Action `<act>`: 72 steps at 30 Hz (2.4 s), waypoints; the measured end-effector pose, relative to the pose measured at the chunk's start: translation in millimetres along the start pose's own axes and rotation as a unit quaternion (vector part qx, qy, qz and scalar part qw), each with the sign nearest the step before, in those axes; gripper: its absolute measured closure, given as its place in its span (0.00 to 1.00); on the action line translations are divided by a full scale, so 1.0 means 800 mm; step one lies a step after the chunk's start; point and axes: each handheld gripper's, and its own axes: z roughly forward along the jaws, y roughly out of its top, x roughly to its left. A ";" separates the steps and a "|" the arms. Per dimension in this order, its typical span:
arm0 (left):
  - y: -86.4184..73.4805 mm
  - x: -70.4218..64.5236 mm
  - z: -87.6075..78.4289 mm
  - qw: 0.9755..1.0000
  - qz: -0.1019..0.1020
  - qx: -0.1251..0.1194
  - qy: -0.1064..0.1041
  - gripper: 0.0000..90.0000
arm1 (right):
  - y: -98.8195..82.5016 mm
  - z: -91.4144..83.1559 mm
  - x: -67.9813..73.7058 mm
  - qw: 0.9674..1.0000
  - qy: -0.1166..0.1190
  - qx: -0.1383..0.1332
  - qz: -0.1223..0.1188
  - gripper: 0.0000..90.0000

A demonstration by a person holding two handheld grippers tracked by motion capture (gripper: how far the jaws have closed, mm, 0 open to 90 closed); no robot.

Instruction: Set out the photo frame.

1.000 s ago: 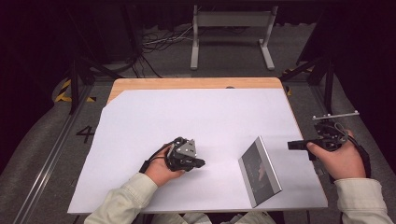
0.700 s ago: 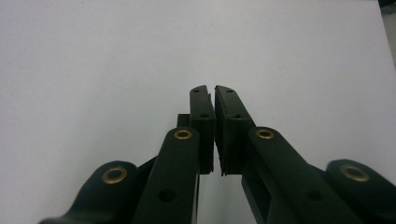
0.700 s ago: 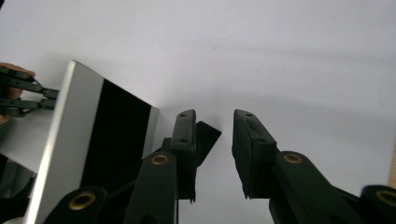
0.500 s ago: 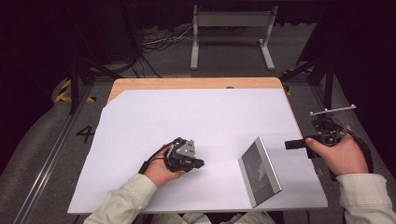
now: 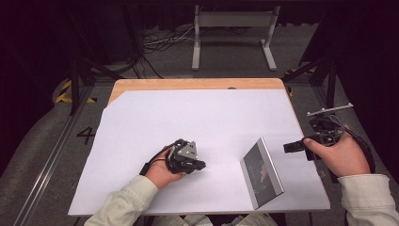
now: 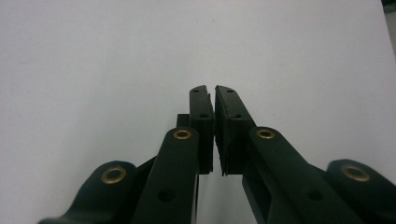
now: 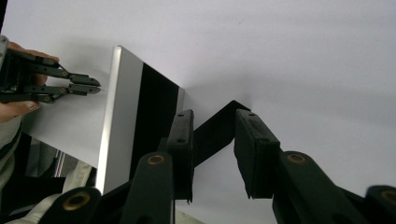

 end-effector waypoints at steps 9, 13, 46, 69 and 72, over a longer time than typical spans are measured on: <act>0.000 0.000 0.001 1.000 0.000 0.002 -0.001 0.96 | -0.006 -0.002 0.023 1.000 0.006 0.001 -0.014 0.74; -0.001 0.000 0.001 1.000 0.002 0.004 -0.001 0.96 | -0.008 0.000 0.033 1.000 0.006 0.004 -0.028 0.73; -0.002 0.001 0.003 1.000 0.002 0.006 -0.003 0.96 | -0.019 0.019 0.066 0.999 0.017 0.031 -0.034 0.69; -0.002 0.001 0.003 1.000 0.000 0.006 -0.003 0.96 | -0.024 0.057 0.080 0.997 -0.020 0.063 -0.045 0.81; -0.002 0.001 0.003 1.000 0.000 0.006 -0.004 0.96 | -0.024 0.056 0.086 0.996 -0.032 0.061 -0.053 0.86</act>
